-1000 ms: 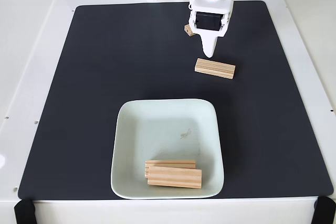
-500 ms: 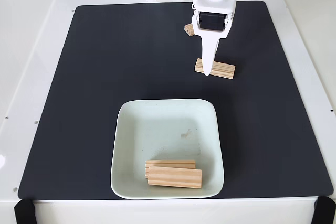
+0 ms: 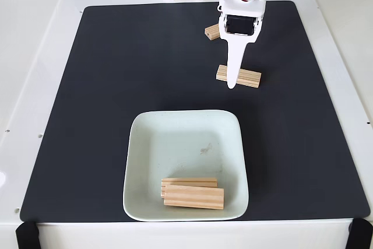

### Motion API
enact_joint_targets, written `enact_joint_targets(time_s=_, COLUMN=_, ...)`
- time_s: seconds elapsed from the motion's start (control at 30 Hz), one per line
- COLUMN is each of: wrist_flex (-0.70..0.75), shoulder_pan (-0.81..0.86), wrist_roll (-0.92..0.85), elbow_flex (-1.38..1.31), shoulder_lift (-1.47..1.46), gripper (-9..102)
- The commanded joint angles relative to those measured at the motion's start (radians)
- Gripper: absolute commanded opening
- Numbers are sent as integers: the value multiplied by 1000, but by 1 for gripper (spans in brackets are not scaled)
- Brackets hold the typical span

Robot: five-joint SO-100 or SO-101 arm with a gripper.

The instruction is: Pick up the wooden block and place them on the plate.

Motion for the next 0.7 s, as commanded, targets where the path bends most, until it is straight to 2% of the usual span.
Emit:
enact_joint_targets(time_s=0.0, wrist_flex=-5, shoulder_pan=3, wrist_roll=3, elbow_flex=-2, shoulder_lift=8, gripper=40)
enact_joint_targets(time_s=0.67, wrist_flex=-20, shoulder_pan=2, wrist_roll=5, elbow_flex=-15, shoulder_lift=-61, gripper=40)
